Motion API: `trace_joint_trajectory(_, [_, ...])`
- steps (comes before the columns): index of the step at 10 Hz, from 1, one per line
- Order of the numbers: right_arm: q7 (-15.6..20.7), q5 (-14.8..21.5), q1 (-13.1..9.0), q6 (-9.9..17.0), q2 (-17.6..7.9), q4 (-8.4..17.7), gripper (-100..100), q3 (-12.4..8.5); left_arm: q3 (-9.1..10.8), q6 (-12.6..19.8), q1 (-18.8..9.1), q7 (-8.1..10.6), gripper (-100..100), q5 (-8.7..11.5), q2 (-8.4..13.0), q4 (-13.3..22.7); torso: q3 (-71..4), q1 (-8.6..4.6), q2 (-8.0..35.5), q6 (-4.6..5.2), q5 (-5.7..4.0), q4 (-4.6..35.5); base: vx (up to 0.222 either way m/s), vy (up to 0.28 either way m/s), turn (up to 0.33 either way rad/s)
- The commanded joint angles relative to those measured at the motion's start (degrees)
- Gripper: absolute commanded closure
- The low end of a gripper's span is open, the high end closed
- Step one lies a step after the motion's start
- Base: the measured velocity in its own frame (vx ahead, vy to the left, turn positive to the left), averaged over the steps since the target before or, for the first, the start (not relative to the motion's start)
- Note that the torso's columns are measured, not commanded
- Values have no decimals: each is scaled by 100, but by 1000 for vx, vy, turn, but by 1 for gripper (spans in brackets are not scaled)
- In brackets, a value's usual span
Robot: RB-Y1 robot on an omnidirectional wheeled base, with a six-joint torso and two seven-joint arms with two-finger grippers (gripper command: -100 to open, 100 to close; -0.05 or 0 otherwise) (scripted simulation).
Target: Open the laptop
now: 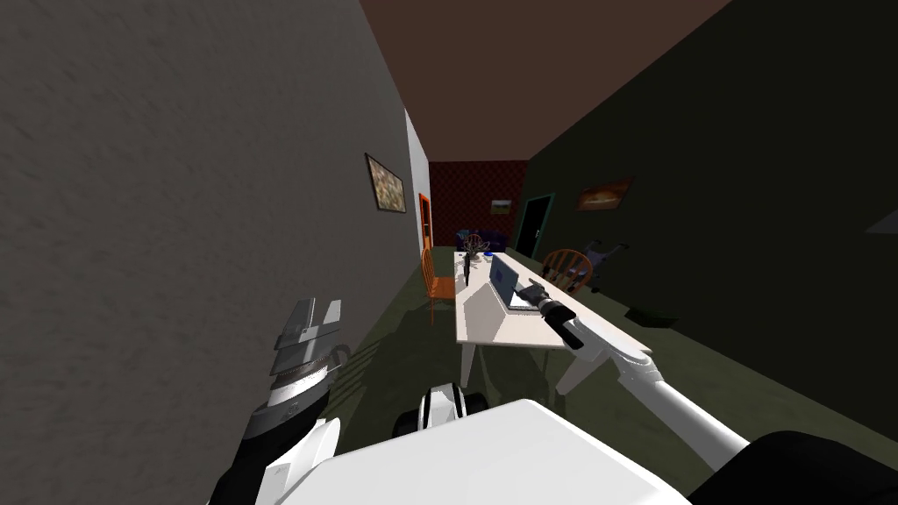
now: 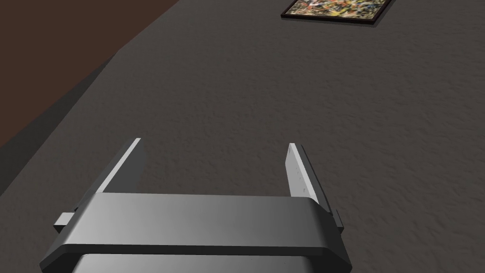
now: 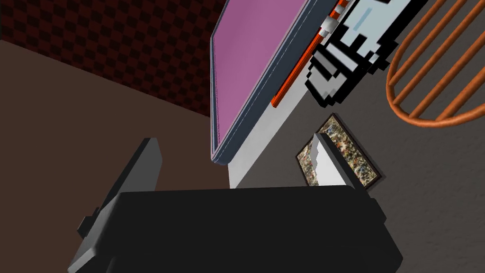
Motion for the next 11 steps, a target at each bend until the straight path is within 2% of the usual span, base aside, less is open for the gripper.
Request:
trace_joint_trajectory(1, [217, 264, -61, 162, -265, 211, -100, -67, 0, 0, 0, 0, 0, 0, 0, 0, -3, 21, -5, 0, 5, -1, 43, 119, -6])
trace_joint_trajectory(3, [406, 496, -122, 297, -465, 406, -100, -122, -1, 0, 0, 0, 0, 0, -1, 0, -9, 36, -15, -2, 12, -4, 59, 127, -2])
trace_joint_trajectory(4, [355, 451, -144, 223, -385, 405, -100, -112, -1, 0, 0, 0, 0, 0, -1, 0, -8, 29, -12, -1, 9, -4, 21, 59, -3])
trace_joint_trajectory(5, [317, 381, -133, 233, -553, 458, -100, -157, 0, 0, 0, 0, 0, 0, 0, 0, 0, 3, 1, 0, 2, 0, 101, 26, 25])
trace_joint_trajectory(6, [349, 422, -138, 222, -472, 441, -100, -142, 0, 0, 1, 0, 0, 0, 0, 0, -11, -2, -21, -1, -1, -5, 65, 13, 7])
trace_joint_trajectory(7, [342, 417, -138, 222, -483, 445, 100, -147, 1, 0, 0, 0, 0, 0, 1, 0, -7, 5, -9, 0, 0, -4, 11, 1, -5])
trace_joint_trajectory(8, [169, 214, -246, 160, -426, 571, 100, -165, 1, 0, 0, 0, 0, 0, 1, 0, 4, 15, 6, -4, 1, -2, -15, -73, 2])
trace_joint_trajectory(11, [-91, -90, -401, 61, -339, 759, 100, -179, 1, 0, -1, 0, 0, 0, 1, 0, -1, -7, -2, 14, -5, -6, -65, -97, 37])
